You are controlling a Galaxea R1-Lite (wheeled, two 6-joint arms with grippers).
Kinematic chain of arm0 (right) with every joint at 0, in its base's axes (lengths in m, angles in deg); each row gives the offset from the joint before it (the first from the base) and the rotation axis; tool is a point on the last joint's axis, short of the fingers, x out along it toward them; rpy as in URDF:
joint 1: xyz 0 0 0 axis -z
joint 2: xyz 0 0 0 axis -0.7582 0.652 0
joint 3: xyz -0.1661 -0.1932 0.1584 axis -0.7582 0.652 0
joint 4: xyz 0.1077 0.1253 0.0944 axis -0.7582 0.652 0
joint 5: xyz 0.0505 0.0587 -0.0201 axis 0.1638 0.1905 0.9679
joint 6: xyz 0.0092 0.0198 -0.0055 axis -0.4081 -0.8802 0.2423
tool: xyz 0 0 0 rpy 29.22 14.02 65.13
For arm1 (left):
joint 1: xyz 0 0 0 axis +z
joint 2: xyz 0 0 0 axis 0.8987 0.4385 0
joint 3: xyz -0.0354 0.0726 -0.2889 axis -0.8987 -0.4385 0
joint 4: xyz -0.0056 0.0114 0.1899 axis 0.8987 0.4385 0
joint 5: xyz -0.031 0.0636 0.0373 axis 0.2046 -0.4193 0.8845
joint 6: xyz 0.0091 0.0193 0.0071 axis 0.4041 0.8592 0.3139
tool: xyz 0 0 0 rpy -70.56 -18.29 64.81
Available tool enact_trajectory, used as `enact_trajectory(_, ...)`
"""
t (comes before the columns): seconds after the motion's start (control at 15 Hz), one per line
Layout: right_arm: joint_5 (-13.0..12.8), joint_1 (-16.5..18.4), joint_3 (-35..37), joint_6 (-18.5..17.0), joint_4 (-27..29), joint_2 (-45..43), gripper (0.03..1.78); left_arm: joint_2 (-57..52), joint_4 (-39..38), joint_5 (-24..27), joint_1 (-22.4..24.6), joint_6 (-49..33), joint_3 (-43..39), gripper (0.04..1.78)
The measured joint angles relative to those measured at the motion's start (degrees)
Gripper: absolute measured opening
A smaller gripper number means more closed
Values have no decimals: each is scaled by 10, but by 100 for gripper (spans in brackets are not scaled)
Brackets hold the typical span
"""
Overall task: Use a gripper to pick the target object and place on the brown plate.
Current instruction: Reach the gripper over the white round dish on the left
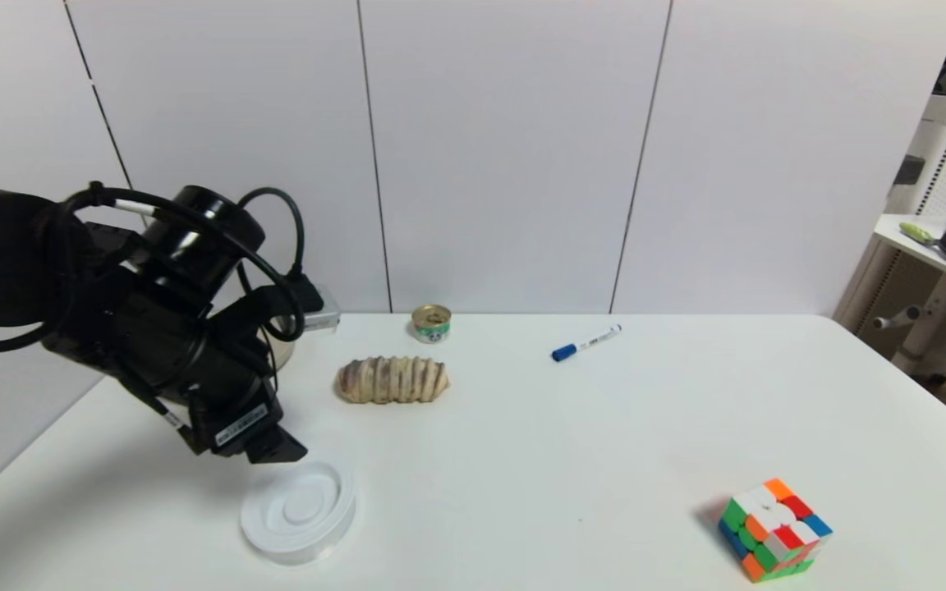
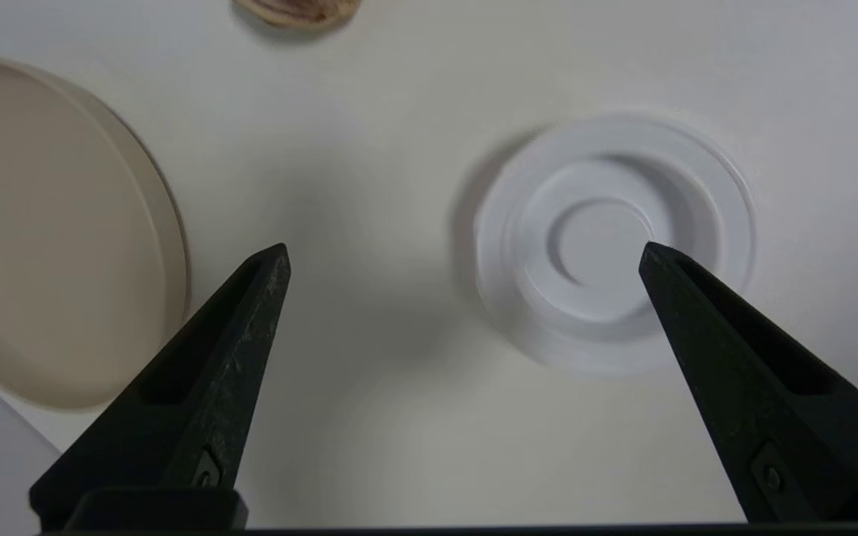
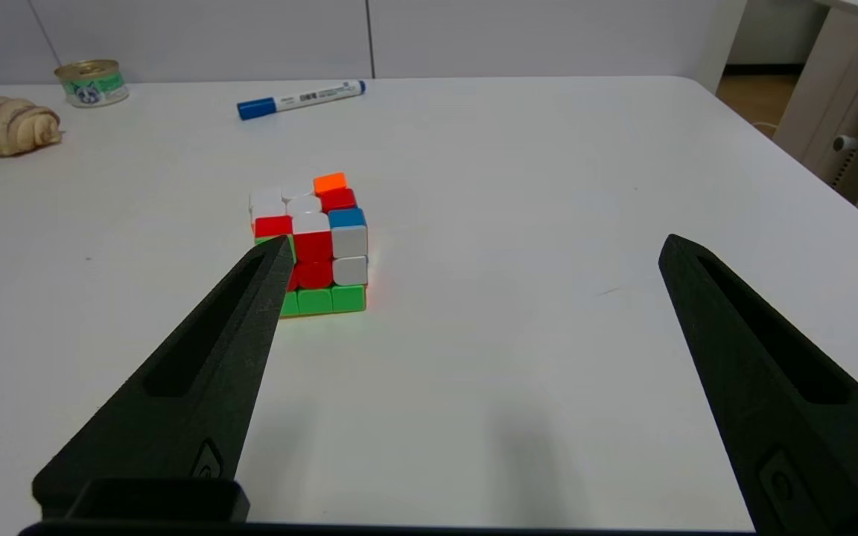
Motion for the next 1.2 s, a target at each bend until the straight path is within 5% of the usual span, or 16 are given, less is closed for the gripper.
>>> enact_trajectory(0.2,0,0,0,0,0,0,170,48,-47,-1,0,-2,5,169)
enact_trajectory(1.2,0,0,0,0,0,0,170,81,4,-22,21,39,2,169)
